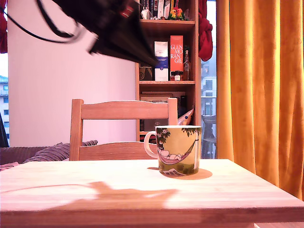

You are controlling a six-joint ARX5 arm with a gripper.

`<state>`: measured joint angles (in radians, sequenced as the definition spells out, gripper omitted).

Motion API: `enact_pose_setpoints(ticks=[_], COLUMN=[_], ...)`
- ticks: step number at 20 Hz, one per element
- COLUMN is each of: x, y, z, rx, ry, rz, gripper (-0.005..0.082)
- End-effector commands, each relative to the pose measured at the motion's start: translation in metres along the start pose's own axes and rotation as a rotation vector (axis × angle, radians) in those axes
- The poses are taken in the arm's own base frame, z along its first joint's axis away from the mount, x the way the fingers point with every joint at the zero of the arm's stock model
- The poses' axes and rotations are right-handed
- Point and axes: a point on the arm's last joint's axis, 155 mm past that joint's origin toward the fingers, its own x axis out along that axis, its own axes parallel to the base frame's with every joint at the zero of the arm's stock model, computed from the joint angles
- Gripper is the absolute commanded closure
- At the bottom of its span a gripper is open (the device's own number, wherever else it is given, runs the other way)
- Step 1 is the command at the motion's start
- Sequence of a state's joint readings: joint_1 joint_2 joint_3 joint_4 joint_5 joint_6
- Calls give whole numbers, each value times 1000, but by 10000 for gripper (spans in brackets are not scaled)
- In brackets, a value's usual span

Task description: Pick up the coffee capsules on the table and drop them inside the coffee cup

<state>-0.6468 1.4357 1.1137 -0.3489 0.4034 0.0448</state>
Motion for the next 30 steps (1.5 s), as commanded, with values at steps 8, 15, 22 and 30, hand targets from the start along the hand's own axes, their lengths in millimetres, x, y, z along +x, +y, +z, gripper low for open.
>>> enact_pose_setpoints(ticks=[8, 15, 22, 30], x=[-8, -27, -35, -25], y=[46, 63, 65, 45], z=[-70, -132, -150, -118], rx=[-125, -259, -307, -183], ry=[76, 109, 101, 3], rz=[71, 171, 228, 151], gripper=[791, 791, 791, 791])
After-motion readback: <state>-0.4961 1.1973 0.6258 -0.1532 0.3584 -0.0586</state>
